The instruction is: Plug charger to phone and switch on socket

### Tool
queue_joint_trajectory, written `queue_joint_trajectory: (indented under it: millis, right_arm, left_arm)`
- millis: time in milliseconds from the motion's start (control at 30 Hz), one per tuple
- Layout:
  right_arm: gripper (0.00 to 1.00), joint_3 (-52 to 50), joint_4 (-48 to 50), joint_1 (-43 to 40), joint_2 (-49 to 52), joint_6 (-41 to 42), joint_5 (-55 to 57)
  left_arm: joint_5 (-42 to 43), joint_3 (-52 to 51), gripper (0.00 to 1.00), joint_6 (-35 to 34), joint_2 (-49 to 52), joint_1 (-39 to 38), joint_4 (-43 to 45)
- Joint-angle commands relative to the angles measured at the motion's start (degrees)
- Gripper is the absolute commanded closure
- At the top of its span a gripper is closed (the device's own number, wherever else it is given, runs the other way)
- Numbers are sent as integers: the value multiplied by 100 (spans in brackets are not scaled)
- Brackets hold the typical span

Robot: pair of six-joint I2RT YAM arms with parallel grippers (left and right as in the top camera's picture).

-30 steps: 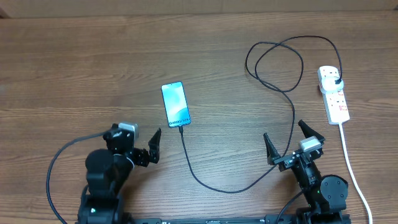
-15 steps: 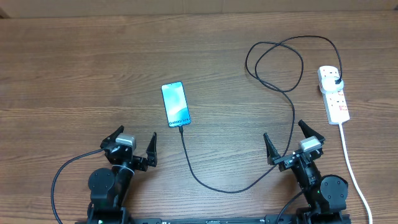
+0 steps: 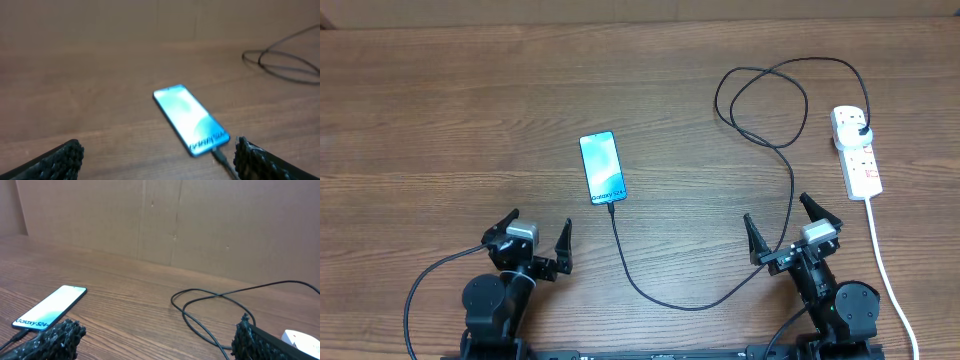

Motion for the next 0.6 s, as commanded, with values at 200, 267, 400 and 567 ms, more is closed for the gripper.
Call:
queue_joint_trajectory:
  millis: [200,267,400,567]
  right_arm:
    - [0,-61,28,-15,-52,-20,35]
    - [0,-61,28,-15,-52,-20,37]
    - [0,-61,28,-15,-52,-20,35]
    - [0,-61,28,-15,-52,-20,35]
  left_arm:
    - [-52,-22,0,87,-887,52,2]
    - [-52,-22,0,87,-890,63,2]
    - [-52,-22,0,87,-887,63,-7]
    - [-52,-20,0,87,-881,63,-9]
